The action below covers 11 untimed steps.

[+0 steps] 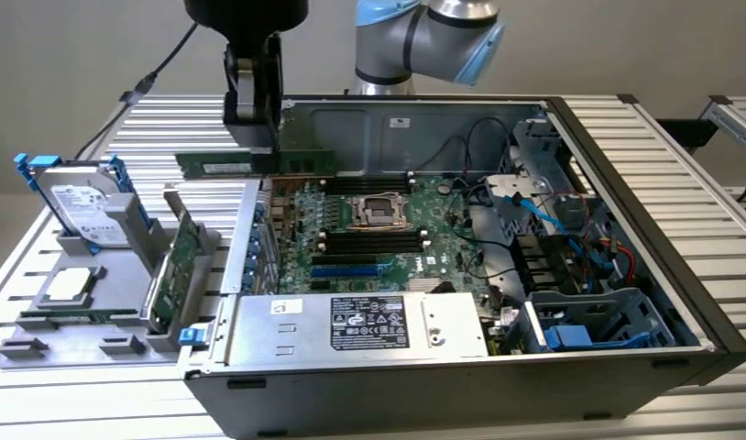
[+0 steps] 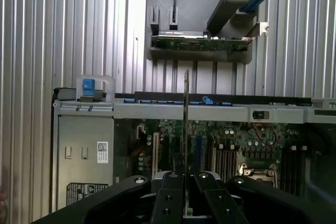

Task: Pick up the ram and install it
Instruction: 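Pick up the ram and move it above insertion slot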

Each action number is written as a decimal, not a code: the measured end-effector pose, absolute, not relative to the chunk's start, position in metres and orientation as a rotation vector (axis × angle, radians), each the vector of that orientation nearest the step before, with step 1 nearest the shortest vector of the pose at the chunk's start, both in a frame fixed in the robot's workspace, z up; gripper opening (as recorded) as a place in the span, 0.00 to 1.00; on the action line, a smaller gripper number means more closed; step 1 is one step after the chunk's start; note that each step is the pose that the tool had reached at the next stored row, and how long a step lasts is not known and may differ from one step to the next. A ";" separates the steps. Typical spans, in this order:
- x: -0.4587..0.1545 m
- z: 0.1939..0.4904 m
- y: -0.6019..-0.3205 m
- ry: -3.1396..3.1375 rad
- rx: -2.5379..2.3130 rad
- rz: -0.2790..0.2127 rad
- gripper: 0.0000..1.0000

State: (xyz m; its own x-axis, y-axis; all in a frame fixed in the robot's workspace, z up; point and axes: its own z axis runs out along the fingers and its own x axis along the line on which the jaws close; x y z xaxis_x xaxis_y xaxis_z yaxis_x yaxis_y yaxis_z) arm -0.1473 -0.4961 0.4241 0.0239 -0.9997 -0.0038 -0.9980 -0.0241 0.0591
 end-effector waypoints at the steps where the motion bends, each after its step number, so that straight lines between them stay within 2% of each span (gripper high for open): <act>1: -0.146 0.424 -0.495 -2.167 2.220 -0.068 0.14; 11: -0.130 0.424 -0.485 -2.175 2.228 -0.063 0.14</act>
State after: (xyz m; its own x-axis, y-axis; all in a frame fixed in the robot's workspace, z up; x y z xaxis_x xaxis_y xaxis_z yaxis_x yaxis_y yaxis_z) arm -0.1297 -0.4850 0.4241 0.0240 -0.9997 -0.0098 -0.9986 -0.0245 0.0477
